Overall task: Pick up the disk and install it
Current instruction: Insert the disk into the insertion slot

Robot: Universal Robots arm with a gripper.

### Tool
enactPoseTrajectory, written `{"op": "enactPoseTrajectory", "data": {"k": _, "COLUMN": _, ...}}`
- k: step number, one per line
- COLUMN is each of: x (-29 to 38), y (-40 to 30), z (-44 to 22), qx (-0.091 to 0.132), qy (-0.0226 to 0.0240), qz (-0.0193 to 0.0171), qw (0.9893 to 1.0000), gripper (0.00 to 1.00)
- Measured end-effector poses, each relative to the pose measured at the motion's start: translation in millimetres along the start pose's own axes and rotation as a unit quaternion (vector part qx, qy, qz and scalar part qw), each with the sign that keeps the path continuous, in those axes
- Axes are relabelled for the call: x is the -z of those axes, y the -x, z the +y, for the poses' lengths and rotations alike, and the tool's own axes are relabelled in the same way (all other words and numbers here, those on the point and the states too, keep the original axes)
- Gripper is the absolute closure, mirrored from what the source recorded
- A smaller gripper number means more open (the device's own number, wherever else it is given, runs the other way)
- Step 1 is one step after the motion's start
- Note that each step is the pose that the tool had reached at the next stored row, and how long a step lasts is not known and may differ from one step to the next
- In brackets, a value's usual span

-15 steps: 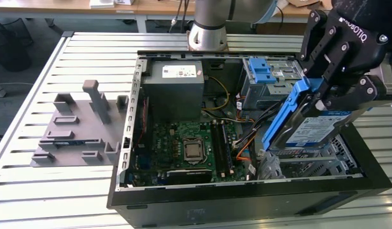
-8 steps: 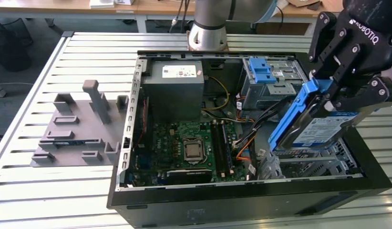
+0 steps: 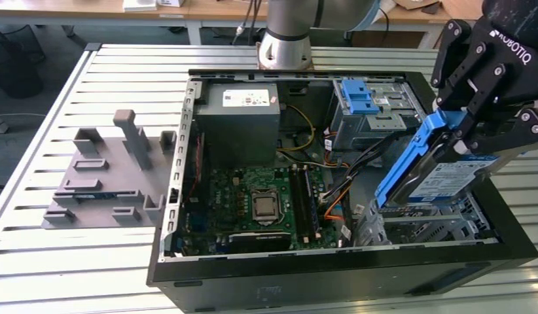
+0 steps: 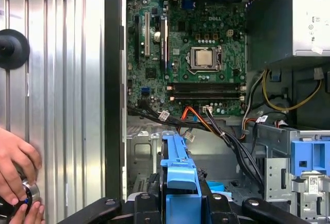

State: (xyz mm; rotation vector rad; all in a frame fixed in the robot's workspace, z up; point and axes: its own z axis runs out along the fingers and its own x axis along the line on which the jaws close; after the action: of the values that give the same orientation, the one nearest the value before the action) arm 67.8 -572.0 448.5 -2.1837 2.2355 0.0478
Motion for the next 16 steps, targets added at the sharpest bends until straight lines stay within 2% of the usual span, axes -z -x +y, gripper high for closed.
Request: {"op": "enactPoseTrajectory", "data": {"k": 16, "x": -9.8, "y": -2.1, "z": -3.3, "qx": 0.0, "qy": 0.0, "qz": 0.0001, "qw": 1.0, "gripper": 0.64}}
